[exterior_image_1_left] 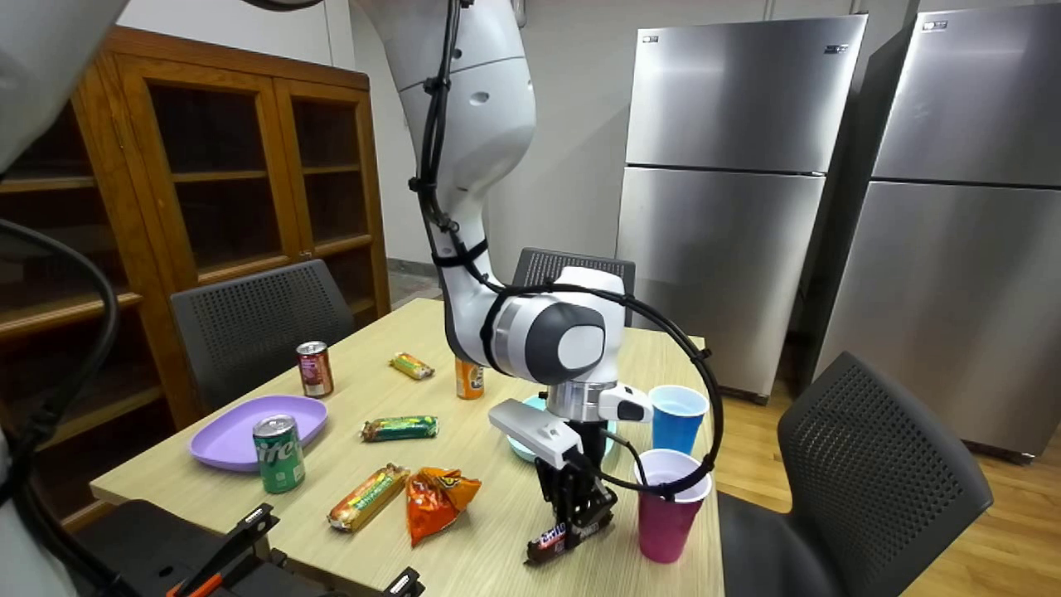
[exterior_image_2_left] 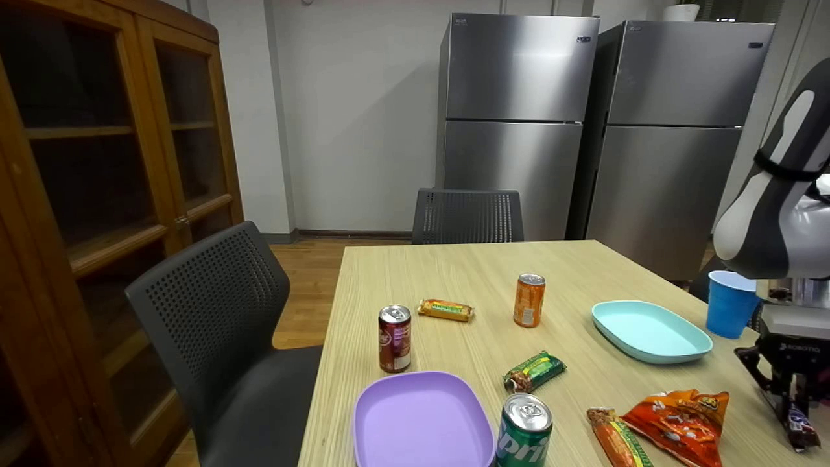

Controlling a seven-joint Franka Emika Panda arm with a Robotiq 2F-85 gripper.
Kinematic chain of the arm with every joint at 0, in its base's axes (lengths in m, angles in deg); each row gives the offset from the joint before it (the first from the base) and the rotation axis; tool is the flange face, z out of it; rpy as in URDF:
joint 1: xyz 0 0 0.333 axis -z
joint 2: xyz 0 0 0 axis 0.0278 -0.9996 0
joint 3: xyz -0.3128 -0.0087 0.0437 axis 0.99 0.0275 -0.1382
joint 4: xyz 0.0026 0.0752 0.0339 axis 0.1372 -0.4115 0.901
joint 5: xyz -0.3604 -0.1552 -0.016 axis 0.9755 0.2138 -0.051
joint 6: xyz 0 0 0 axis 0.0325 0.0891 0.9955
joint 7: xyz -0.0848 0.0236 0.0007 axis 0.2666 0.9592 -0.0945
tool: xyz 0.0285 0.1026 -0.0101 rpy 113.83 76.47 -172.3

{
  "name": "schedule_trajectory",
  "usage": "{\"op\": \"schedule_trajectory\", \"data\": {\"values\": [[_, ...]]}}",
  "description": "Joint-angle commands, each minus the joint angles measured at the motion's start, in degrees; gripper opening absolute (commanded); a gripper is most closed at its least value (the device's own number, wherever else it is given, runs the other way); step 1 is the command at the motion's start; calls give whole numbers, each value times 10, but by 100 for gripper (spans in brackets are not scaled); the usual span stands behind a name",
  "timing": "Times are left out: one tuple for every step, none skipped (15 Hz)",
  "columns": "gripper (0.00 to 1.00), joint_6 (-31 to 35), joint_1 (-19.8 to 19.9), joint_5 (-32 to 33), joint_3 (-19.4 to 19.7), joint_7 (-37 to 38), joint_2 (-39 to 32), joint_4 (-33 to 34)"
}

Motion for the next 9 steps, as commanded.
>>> {"op": "schedule_trajectory", "data": {"values": [[4, -13, -7, 14, -1, 0, 28, -16], [4, -13, -10, 16, 0, -1, 37, -21], [4, -12, -13, 18, 1, -3, 47, -27], [4, -14, -15, 22, 0, -6, 57, -32], [4, -21, -16, 24, -1, -11, 71, -37], [3, -25, -19, 29, -1, -12, 81, -41], [4, -29, -23, 35, 1, -11, 91, -43], [4, -34, -30, 44, 3, -7, 97, -44], [4, -40, -34, 53, 2, -5, 105, -44]]}}
